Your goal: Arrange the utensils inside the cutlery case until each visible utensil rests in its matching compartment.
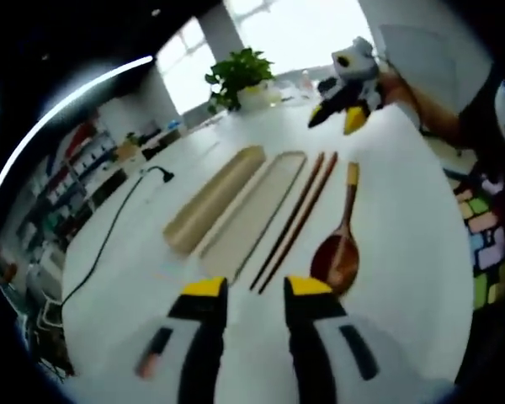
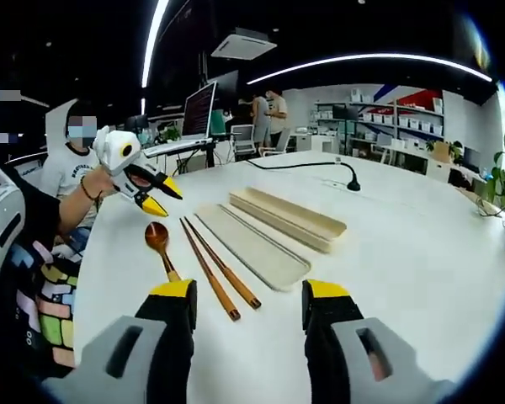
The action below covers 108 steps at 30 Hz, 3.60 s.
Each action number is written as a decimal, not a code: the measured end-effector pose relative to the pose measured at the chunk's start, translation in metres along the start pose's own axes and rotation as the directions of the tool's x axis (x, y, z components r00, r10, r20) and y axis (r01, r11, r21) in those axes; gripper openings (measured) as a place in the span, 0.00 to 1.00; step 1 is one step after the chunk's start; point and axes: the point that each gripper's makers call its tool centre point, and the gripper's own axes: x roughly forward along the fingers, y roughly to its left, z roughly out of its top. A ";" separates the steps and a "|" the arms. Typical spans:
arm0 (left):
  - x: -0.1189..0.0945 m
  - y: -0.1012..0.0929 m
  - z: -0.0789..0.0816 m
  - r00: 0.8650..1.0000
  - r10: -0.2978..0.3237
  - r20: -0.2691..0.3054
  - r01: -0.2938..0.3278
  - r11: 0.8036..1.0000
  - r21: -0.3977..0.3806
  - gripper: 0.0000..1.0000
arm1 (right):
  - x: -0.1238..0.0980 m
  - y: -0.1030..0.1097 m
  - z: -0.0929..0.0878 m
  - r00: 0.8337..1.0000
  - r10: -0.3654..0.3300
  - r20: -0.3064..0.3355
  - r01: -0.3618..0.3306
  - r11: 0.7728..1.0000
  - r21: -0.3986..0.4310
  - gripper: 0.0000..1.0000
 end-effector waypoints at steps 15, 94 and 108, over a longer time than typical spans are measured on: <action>0.007 -0.007 -0.009 0.999 -0.047 -0.025 0.046 0.998 -0.041 0.22 | 0.009 0.003 -0.016 0.999 0.027 -0.038 -0.026 1.000 0.013 0.42; 0.012 -0.028 0.007 0.981 -0.125 0.149 0.151 0.972 -0.178 0.00 | 0.021 0.013 -0.028 0.992 0.128 -0.019 -0.126 0.989 0.083 0.09; 0.012 -0.012 -0.003 0.981 -0.134 0.138 0.155 0.975 -0.159 0.01 | 0.014 0.022 -0.005 0.985 0.146 0.088 -0.157 0.978 0.140 0.08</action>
